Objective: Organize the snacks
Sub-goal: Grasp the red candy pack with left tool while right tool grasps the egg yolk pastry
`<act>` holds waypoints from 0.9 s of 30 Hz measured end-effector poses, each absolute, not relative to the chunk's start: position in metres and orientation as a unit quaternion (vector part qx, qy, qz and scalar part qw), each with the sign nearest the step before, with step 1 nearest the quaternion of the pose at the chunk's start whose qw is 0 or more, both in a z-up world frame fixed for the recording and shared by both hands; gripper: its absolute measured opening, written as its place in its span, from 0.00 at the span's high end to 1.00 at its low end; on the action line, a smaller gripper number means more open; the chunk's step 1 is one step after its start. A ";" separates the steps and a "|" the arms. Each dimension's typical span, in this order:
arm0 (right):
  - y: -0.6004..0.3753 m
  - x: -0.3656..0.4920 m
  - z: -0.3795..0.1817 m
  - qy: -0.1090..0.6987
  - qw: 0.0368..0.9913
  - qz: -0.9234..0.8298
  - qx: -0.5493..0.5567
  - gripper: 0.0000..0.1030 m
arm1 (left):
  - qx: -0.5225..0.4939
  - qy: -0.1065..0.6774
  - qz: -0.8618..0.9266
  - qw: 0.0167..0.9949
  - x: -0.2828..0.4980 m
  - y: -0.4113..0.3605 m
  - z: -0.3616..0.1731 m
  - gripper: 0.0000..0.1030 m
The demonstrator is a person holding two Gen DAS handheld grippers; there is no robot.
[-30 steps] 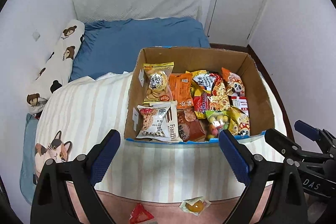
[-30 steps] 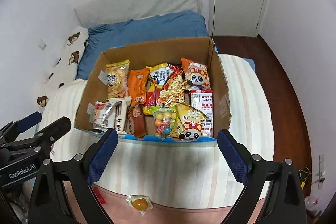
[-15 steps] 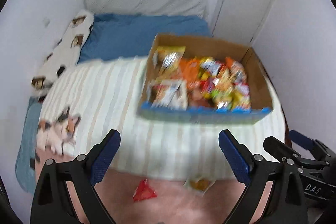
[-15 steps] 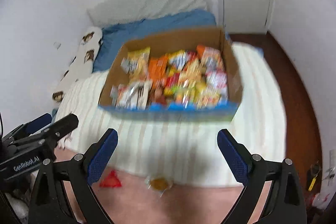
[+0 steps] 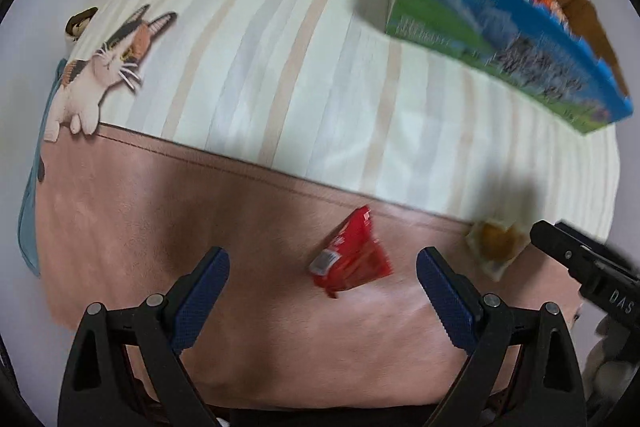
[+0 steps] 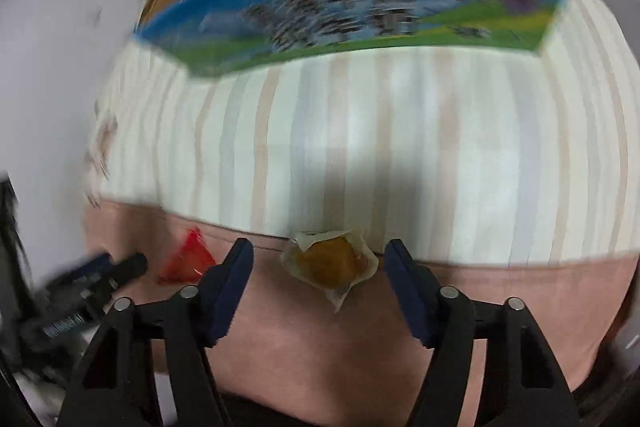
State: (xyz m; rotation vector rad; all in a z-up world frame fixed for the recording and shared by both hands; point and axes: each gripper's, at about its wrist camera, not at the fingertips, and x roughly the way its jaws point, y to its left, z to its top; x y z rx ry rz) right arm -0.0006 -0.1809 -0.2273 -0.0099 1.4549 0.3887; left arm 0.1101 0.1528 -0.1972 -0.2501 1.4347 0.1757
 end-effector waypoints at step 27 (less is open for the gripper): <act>-0.179 0.008 -0.289 0.727 0.670 0.139 0.052 0.31 | -0.110 0.705 0.022 0.700 0.117 0.137 -0.277 0.09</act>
